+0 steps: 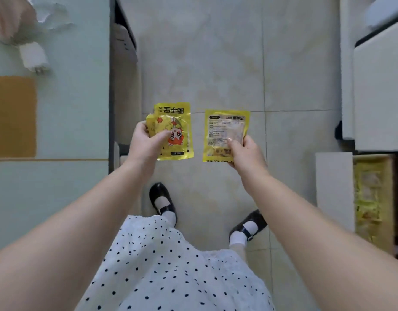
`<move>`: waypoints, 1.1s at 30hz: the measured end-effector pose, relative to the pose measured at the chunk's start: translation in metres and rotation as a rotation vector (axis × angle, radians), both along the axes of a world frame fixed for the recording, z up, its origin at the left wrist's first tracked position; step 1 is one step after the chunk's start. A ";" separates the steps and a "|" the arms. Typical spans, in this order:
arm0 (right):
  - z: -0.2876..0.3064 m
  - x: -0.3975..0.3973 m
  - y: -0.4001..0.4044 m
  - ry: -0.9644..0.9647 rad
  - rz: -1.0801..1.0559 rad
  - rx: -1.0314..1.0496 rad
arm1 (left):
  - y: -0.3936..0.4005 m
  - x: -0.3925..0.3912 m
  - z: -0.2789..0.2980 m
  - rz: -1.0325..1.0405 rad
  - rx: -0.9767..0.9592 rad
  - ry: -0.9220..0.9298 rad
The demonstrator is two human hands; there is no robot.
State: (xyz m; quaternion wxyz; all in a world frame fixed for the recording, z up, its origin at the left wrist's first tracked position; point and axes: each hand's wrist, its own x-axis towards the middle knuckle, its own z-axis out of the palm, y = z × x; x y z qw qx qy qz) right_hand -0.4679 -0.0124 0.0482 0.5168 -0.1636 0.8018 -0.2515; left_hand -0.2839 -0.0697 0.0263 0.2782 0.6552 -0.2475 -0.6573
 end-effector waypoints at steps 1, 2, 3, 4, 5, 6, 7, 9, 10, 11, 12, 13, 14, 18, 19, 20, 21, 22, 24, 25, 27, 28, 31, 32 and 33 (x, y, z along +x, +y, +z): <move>0.000 -0.019 0.014 0.005 -0.036 -0.007 | 0.006 -0.021 0.000 -0.052 -0.005 -0.009; 0.000 -0.038 0.029 0.008 -0.074 -0.017 | 0.013 -0.042 0.000 -0.103 -0.011 -0.018; -0.001 -0.057 0.045 0.015 -0.114 -0.026 | 0.021 -0.064 0.001 -0.154 -0.014 -0.026; -0.001 -0.077 0.061 0.023 -0.153 -0.034 | 0.031 -0.087 0.002 -0.200 -0.016 -0.032; -0.001 -0.098 0.080 0.029 -0.193 -0.042 | 0.042 -0.110 0.004 -0.243 -0.018 -0.039; -0.001 -0.119 0.098 0.031 -0.235 -0.049 | 0.054 -0.134 0.006 -0.284 -0.019 -0.043; -0.001 -0.140 0.119 0.035 -0.274 -0.053 | 0.068 -0.159 0.008 -0.323 -0.019 -0.044; 0.002 -0.184 0.163 0.050 -0.346 -0.054 | 0.099 -0.210 0.012 -0.397 -0.013 -0.036; 0.005 -0.206 0.187 0.056 -0.386 -0.051 | 0.116 -0.237 0.014 -0.435 -0.011 -0.032; 0.006 -0.228 0.211 0.061 -0.430 -0.048 | 0.134 -0.266 0.016 -0.477 -0.010 -0.035; 0.008 -0.250 0.236 0.066 -0.471 -0.045 | 0.152 -0.294 0.018 -0.516 -0.010 -0.042; 0.009 -0.270 0.261 0.073 -0.510 -0.037 | 0.171 -0.322 0.020 -0.551 -0.012 -0.048; 0.011 -0.290 0.286 0.081 -0.549 -0.031 | 0.191 -0.349 0.022 -0.586 -0.011 -0.050; 0.011 -0.364 0.381 0.083 -0.739 0.004 | 0.265 -0.448 0.021 -0.744 0.023 -0.057; 0.010 -0.379 0.403 0.079 -0.783 0.016 | 0.281 -0.469 0.019 -0.784 0.030 -0.061; 0.008 -0.393 0.424 0.075 -0.821 0.031 | 0.296 -0.489 0.017 -0.820 0.034 -0.070; 0.006 -0.405 0.444 0.070 -0.858 0.047 | 0.310 -0.507 0.015 -0.856 0.035 -0.082; 0.004 -0.414 0.461 0.069 -0.899 0.062 | 0.323 -0.525 0.013 -0.895 0.033 -0.096; -0.003 -0.428 0.492 0.072 -0.977 0.083 | 0.345 -0.554 0.009 -0.973 0.024 -0.118; -0.008 -0.434 0.505 0.079 -1.020 0.090 | 0.353 -0.568 0.006 -1.008 0.019 -0.127; -0.017 -0.443 0.526 0.081 -1.108 0.095 | 0.365 -0.592 -0.001 -1.055 0.008 -0.164; -0.023 -0.446 0.534 0.074 -1.150 0.100 | 0.369 -0.603 -0.007 -1.069 0.004 -0.184; -0.043 -0.457 0.553 0.040 -1.236 0.125 | 0.377 -0.634 -0.030 -1.106 0.007 -0.222; -0.051 -0.461 0.557 0.033 -1.253 0.134 | 0.379 -0.644 -0.040 -1.129 0.003 -0.242; -0.059 -0.466 0.561 0.037 -1.262 0.139 | 0.380 -0.654 -0.052 -1.159 -0.006 -0.262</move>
